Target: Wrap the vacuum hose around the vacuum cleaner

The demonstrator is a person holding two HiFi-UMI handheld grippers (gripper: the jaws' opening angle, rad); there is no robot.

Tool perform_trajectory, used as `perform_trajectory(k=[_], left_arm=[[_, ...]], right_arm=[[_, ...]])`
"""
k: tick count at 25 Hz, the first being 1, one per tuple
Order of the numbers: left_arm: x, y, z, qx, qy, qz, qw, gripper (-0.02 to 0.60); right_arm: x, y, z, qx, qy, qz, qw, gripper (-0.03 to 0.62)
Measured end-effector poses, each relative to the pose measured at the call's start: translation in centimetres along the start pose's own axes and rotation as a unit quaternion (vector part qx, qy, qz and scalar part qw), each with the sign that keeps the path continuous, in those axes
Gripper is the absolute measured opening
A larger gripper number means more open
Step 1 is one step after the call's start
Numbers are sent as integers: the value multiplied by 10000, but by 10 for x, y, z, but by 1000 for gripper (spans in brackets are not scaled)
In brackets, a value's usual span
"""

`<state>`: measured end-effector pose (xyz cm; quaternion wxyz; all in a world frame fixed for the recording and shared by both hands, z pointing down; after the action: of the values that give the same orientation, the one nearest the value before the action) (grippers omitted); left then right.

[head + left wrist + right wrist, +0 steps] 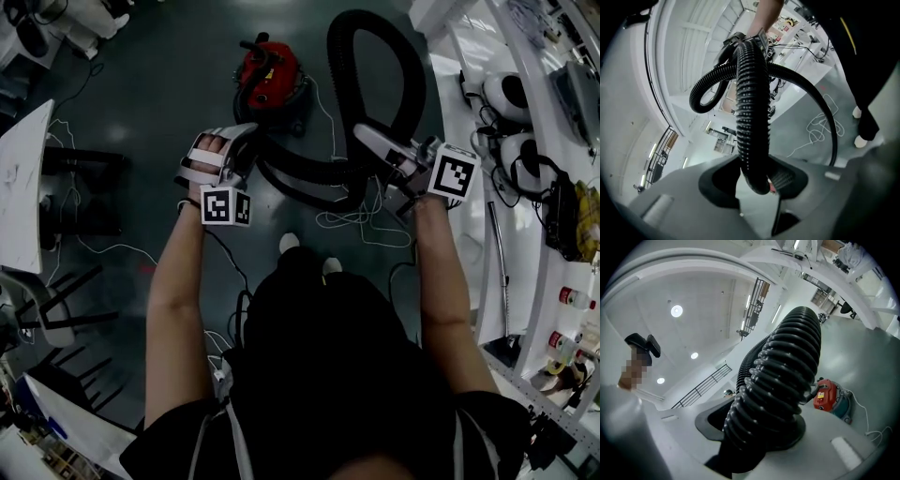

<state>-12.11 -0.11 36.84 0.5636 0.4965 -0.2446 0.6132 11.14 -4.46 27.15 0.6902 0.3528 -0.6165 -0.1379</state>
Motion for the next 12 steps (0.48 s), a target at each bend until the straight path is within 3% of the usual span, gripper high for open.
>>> perform_trajectory(k=[5,12], left_arm=[[0,-10,16,62,73,-67,9999,173],[24,-14,23,-47,319,-237,9992,176]], right_arm=[[4,-8,-13,199,212,-67,9996,178],[14,-14,-9,93,337,-173,9992,173]])
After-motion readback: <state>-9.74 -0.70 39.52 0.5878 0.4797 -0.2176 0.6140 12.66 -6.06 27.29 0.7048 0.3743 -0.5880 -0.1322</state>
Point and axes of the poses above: the fingertips, and each gripper's own axes: z forward along the fingers, x to its right, y out of its underside, the point moved 6 cm from there along -z, backward along the fingers, and after that the axes turned 1 degree about x, right-handed, at the moved point
